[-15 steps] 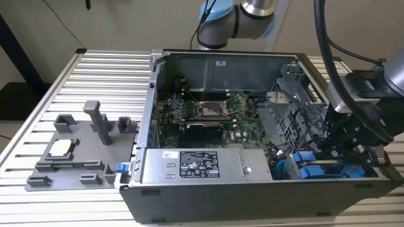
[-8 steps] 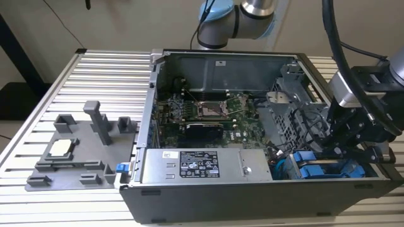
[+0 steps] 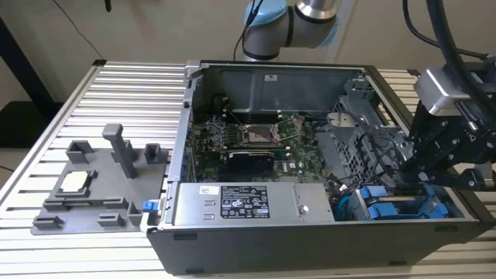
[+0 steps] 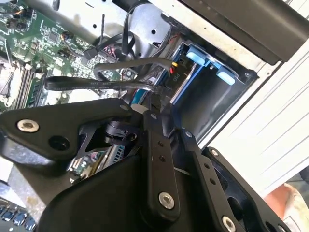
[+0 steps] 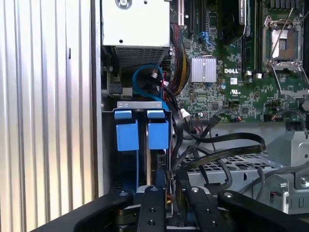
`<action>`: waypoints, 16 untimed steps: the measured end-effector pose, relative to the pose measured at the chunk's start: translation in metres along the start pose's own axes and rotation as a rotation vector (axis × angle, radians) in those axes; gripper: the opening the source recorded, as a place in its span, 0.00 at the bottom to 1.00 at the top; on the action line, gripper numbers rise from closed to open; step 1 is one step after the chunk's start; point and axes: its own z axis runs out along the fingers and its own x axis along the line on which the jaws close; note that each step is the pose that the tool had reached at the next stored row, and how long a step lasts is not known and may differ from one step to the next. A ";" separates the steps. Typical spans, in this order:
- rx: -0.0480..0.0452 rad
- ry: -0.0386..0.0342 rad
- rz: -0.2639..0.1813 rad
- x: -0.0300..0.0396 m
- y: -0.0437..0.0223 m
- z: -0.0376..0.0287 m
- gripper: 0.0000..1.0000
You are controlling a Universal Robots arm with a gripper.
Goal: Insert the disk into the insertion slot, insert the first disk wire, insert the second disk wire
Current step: 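Insert the second disk wire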
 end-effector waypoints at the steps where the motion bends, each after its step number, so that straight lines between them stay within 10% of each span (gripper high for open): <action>1: 0.0000 0.0000 0.000 -0.0004 0.0001 -0.0033 0.24; 16: 0.0000 0.0009 0.000 -0.0018 0.0004 -0.0128 0.11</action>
